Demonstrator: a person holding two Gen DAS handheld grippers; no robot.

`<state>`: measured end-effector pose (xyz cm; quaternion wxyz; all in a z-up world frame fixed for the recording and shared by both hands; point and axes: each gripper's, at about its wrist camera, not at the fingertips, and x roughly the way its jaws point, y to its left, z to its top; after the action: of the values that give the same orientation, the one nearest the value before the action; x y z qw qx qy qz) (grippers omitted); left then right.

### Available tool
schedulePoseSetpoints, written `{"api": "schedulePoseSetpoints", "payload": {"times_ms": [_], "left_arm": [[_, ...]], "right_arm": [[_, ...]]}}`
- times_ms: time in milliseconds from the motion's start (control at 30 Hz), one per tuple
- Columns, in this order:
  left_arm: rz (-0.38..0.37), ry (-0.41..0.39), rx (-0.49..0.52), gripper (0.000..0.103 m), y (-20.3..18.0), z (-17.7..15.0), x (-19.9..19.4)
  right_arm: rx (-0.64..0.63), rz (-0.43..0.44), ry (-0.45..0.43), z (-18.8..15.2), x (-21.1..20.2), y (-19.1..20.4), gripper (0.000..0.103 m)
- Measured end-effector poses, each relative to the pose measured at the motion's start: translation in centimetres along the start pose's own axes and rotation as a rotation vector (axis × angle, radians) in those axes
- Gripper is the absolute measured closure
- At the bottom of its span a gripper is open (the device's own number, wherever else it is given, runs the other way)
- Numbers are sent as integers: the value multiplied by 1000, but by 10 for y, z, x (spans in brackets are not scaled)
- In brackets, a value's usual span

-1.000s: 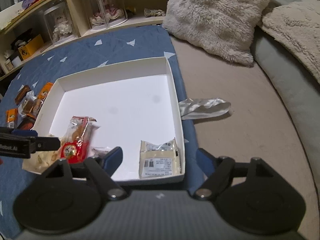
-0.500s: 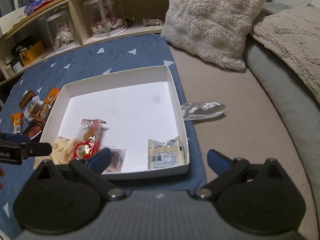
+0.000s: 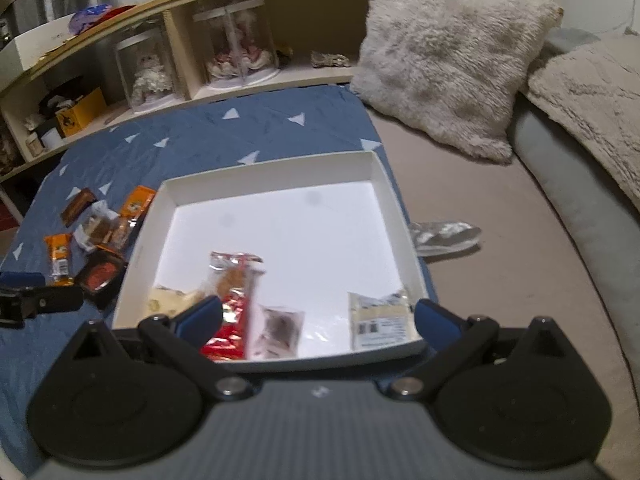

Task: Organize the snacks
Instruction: 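Open the left gripper to drop the red cookie pack into the tray, then grasp the small clear green-print packet with the left gripper while the right grasps the dark square pack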

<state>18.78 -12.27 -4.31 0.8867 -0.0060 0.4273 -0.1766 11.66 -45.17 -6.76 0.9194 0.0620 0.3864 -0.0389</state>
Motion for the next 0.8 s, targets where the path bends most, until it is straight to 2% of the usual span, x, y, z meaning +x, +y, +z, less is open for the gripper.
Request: {"api": "schedulePoseSetpoints", "payload": {"times_ms": [400, 800], "left_arm": [[97, -31, -64, 0, 72, -6, -33], [147, -19, -164, 0, 140, -23, -38]], "right_arm": [[-60, 88, -13, 8, 7, 79, 0], [-96, 194, 13, 12, 31, 149, 0]]}}
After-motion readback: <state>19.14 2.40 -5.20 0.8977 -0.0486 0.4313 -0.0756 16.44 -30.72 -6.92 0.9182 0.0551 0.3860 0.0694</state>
